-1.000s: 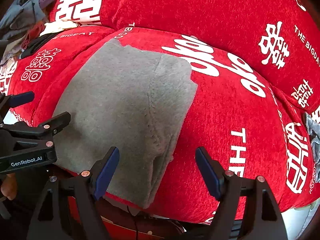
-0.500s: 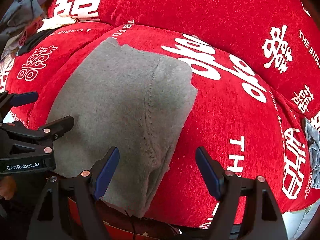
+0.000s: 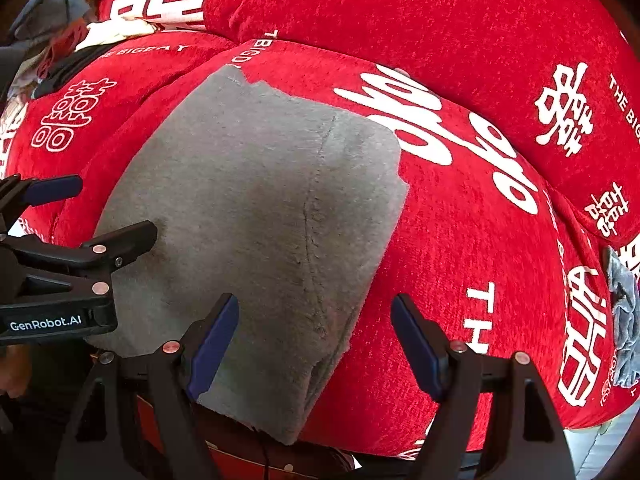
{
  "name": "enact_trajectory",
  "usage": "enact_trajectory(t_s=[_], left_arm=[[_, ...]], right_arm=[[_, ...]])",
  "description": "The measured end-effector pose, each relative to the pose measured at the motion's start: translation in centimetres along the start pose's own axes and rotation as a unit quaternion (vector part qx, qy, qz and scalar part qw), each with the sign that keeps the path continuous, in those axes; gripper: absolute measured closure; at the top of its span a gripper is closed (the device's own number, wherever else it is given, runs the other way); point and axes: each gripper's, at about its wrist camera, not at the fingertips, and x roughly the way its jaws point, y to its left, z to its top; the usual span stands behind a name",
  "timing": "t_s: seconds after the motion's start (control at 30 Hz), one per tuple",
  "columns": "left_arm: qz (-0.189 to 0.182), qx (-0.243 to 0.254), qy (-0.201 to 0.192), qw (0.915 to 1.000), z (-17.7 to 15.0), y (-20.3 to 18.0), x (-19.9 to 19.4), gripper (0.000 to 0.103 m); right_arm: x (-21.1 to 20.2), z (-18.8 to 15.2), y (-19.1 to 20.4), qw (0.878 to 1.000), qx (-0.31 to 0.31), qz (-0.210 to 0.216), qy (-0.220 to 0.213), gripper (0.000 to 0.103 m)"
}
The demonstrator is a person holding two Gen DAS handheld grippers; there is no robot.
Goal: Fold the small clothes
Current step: 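Press the folded grey sweater flat with both grippers open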
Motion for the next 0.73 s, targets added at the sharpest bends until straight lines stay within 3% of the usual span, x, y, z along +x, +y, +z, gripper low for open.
enact_trajectory(t_s=[0.73], left_arm=[[-0.005, -0.025, 0.0, 0.9997, -0.5, 1.4, -0.3, 0.001]], right_arm=[[-0.5, 0.0, 1.2, 1.0, -0.006, -0.006, -0.001, 0.022]])
